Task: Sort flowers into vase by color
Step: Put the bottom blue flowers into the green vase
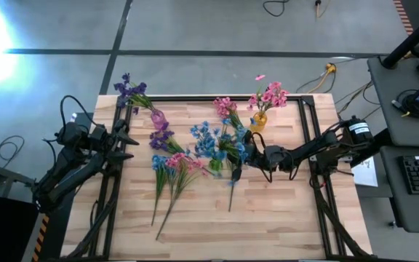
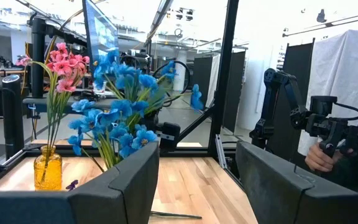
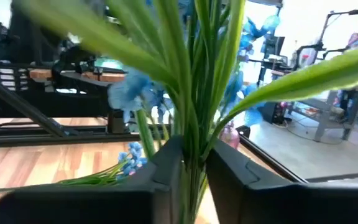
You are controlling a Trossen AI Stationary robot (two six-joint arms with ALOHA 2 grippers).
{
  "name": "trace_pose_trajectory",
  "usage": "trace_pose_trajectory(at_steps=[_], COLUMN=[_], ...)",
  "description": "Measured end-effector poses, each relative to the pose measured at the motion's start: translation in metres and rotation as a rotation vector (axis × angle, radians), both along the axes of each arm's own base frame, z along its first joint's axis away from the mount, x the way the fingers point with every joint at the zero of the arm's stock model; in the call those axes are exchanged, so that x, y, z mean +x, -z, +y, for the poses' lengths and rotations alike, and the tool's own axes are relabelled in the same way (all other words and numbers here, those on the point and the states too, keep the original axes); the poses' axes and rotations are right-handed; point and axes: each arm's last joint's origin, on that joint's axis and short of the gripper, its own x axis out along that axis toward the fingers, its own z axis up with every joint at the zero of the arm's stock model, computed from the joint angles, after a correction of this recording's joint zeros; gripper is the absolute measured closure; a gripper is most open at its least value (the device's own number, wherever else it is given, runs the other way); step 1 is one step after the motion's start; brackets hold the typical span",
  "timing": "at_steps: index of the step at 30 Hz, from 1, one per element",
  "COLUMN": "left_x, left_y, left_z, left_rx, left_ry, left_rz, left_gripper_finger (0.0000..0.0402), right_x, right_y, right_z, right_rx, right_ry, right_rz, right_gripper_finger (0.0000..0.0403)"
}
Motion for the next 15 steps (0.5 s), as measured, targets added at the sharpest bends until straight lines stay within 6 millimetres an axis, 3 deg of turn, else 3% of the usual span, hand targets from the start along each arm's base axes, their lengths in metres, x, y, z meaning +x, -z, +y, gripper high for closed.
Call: trace_pose_trajectory(at_steps=[7, 15], left_x=[0.000, 0.000], left_y=[0.000, 0.000], left_z=[0.000, 0.000], left_rx=[0.000, 0.000], left_ry=[0.000, 0.000], left_rz=[0.000, 0.000], left_gripper_finger=[0.0200, 0.0200], right_x=[0.000, 0.000], right_y=[0.002, 0.011], right_z=[0.000, 0.001], right_rx=[0.017, 0.103], right_ry=[0.003, -0.003], right_rz=[0.013, 0.085], right_gripper_finger=[0.0263, 0.0203])
